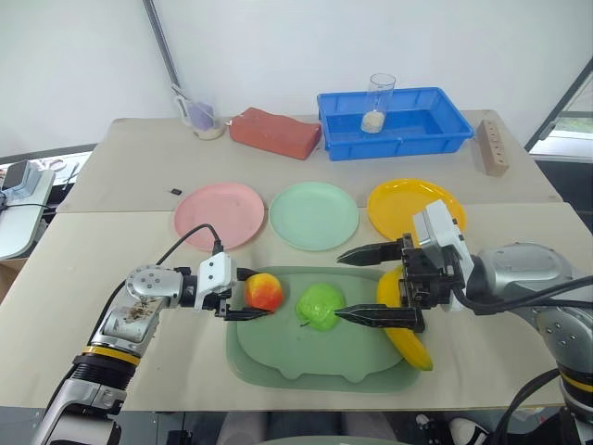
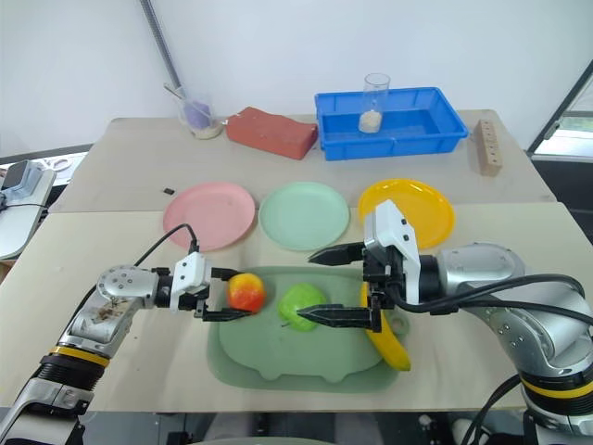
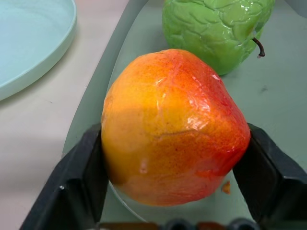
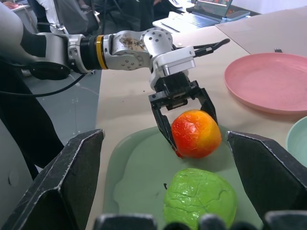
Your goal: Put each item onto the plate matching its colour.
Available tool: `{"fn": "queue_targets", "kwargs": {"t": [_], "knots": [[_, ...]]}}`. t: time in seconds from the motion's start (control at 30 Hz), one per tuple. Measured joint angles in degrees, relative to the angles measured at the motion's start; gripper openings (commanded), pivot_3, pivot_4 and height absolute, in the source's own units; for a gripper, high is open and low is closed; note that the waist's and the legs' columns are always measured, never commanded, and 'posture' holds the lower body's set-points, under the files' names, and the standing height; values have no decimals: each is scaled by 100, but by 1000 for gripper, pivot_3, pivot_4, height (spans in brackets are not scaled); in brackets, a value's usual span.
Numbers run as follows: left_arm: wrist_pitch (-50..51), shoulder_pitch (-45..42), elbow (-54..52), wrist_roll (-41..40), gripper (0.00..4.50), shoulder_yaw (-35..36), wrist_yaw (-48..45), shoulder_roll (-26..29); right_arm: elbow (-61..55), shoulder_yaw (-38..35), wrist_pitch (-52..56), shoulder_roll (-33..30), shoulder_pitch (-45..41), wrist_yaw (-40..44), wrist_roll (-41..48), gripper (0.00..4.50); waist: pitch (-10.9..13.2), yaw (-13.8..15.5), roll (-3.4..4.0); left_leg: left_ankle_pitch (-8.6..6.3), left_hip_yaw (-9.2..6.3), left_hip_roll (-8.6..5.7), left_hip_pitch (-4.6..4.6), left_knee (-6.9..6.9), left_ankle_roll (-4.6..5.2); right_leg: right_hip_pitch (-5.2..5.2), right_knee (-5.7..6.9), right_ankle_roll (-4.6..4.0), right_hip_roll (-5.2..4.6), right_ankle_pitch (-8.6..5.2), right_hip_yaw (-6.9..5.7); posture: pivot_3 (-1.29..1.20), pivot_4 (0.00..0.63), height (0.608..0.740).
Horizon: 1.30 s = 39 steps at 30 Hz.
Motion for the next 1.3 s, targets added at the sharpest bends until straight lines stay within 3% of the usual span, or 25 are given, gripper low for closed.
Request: {"fn": "queue_targets", "kwargs": {"t": [0.23,0.43,0.6,0.73,0.83,1.1,1.3], "knots": [[647,-238,10,-107,3088,228,260,153,240,193,-73,213,-398,-215,-266,4500,2,-13,-3,0,-5,2,2,-2,1,-6,6,0,4,0,-4,0,150,740],[1192,-1640,1176,-319,3088,1489,1767,-70,668,618,-143,1093,-1162,-1154,-988,4500,-3,-10,6,2,-12,-3,5,9,3,4,8,15,6,8,-8,0,150,740],[1095,-1895,2236,42,3088,1643,2995,-571,1098,1132,-240,1772,-1605,-1734,-1689,4500,-21,-10,30,27,-22,-1,7,3,44,4,12,56,20,30,-9,0,150,740],[987,-1991,2954,266,3088,1634,3515,-825,1362,1211,-358,1953,-1739,-1883,-2021,4500,-20,2,25,28,-27,0,4,-1,45,2,13,57,24,29,-10,0,150,740],[897,-2100,3229,314,4481,1637,3582,-836,1427,1230,-385,1993,-1740,-1868,-2159,4500,-20,12,24,17,-25,0,3,-6,28,2,14,57,23,29,-10,0,150,740],[809,-2160,3213,92,4481,1799,3098,-722,1420,1162,-387,1881,-1569,-1833,-2276,4500,-20,-5,22,3,-26,0,6,-6,4,2,20,56,23,30,-12,0,150,740],[1214,-2164,1866,-269,4481,1836,2080,-13,1126,833,-377,1368,-1008,-1691,-2228,4500,-18,10,19,2,-21,0,5,-11,3,6,16,53,19,27,-13,0,150,740]]}}
